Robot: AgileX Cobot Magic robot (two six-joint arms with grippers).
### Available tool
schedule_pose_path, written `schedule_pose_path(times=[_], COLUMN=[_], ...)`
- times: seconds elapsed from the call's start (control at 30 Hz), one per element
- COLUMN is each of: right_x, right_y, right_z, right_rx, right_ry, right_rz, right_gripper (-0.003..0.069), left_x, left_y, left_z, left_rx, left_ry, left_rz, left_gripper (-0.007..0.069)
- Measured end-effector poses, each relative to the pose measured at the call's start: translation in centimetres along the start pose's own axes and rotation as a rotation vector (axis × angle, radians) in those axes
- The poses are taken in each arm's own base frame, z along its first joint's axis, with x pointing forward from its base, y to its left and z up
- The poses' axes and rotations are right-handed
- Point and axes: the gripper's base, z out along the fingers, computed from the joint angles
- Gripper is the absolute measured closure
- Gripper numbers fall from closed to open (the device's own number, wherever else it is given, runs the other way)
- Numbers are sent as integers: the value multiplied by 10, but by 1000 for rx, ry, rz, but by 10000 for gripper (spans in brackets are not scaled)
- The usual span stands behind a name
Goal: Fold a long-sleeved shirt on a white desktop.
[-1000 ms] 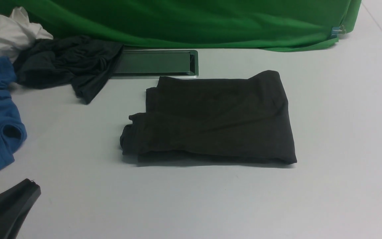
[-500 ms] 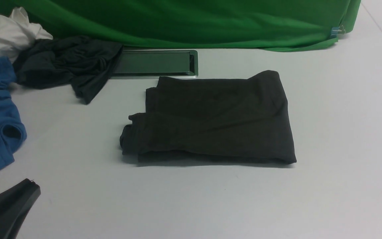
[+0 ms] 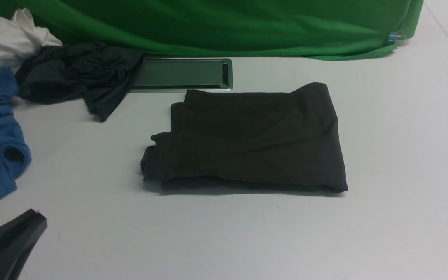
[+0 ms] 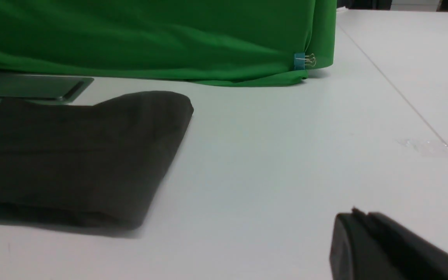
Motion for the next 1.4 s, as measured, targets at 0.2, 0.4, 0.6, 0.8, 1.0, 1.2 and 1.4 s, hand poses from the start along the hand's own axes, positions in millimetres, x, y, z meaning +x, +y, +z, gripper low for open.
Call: schedule_pose_path(times=[0.2, 0.4, 0.6, 0.8, 1.0, 1.2, 1.4], right_x=[0, 0, 0, 0, 0, 0, 0], right_y=[0, 0, 0, 0, 0, 0, 0], right_z=[0, 0, 0, 0, 0, 0, 0], right_rx=[0, -1, -1, -1, -1, -1, -1], right_ry=[-1, -1, -1, -1, -1, -1, 0], right_rz=[3, 16, 22, 22, 23, 23, 23], right_gripper=[631, 620, 613, 599, 580, 564, 544], left_x=[0, 0, 0, -1, -2, 24, 57], left_y=[0, 0, 0, 1, 9, 15, 5], left_z=[0, 0, 0, 0, 2, 1, 3], left_rx=[0, -1, -1, -10, -146, -378, -357], left_ry=[0, 1, 1, -10, -97, -79, 165], left_rz=[2, 4, 5, 10, -25, -101, -187], left_gripper=[606, 606, 606, 606, 606, 606, 606])
